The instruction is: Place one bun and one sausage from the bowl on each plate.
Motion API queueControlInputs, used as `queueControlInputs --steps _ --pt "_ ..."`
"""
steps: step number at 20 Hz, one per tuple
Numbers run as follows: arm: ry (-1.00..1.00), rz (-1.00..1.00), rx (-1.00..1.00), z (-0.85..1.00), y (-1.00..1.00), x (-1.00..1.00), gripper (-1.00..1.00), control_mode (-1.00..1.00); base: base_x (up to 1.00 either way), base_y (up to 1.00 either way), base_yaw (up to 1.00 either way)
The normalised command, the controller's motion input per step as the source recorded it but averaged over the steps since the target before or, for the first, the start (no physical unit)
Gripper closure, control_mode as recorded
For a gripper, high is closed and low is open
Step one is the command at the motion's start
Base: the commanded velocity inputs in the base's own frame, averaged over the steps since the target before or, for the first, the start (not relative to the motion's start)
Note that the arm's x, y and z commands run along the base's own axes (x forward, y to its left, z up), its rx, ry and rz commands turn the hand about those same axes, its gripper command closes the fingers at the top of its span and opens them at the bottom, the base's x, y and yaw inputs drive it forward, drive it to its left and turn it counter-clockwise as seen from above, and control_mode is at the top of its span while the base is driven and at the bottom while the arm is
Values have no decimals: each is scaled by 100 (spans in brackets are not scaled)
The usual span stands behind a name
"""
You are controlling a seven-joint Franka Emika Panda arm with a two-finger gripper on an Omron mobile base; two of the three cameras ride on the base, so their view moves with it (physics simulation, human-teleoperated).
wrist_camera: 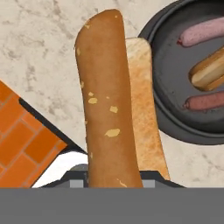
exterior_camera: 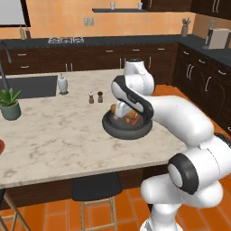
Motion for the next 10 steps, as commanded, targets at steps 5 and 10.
queueControlInputs --steps 5,10 --pt "-22 0 -5 23 -40 -100 100 -100 0 0 0" --pt "-23 -10 13 5 -81 -100 100 -100 0 0 0"
